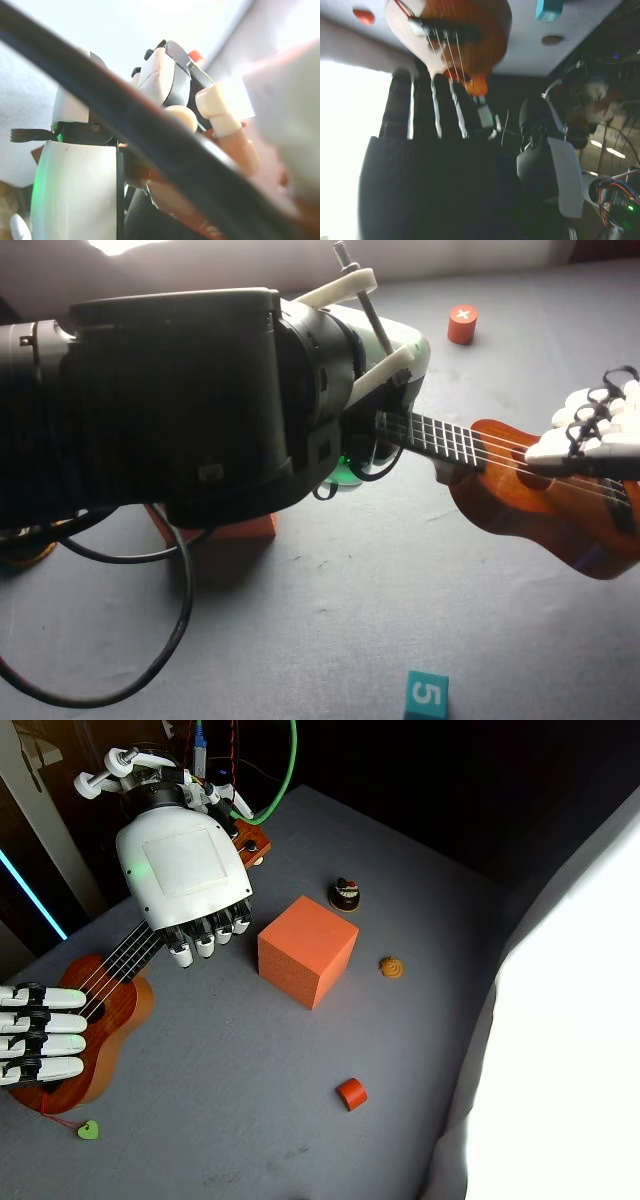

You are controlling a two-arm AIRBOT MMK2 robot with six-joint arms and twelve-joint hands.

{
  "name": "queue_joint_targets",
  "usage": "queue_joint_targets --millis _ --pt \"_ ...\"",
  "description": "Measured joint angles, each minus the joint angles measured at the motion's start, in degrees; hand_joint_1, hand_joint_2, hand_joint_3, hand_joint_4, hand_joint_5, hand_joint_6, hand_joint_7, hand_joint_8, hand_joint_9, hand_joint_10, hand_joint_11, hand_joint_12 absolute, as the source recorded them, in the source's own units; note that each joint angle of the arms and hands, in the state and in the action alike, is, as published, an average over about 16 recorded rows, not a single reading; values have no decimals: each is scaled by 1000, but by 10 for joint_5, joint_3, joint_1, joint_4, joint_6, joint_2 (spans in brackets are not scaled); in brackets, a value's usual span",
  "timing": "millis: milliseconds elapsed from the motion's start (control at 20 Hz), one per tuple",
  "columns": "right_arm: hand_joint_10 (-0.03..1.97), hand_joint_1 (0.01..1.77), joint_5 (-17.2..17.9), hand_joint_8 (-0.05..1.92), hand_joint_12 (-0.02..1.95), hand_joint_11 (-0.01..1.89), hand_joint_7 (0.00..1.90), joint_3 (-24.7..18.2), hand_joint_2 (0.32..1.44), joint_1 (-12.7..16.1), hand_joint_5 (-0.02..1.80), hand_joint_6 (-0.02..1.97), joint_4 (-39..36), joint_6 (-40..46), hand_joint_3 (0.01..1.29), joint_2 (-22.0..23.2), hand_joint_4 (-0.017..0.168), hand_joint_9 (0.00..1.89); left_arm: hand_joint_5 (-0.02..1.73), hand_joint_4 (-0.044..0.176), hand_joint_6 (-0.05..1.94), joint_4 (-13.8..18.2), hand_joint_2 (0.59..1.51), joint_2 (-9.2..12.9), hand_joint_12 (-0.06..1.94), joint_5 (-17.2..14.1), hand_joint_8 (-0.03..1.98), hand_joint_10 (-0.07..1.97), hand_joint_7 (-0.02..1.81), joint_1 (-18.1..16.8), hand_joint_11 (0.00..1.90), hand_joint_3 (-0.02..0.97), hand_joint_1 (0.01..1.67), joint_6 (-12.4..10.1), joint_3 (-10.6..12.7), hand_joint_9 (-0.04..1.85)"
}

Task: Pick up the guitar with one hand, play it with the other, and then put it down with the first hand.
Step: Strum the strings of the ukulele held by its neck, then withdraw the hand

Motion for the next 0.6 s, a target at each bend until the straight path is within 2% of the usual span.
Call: queue_joint_targets --millis 600 --pt "6 52 31 -17 2 18 13 -16 1292 13 10 -4 -61 66 16 6 -4 20 1282 12 1833 -2 1087 0 1912 3 1979 1939 1328 -1 1459 -16 1472 9 0 1424"
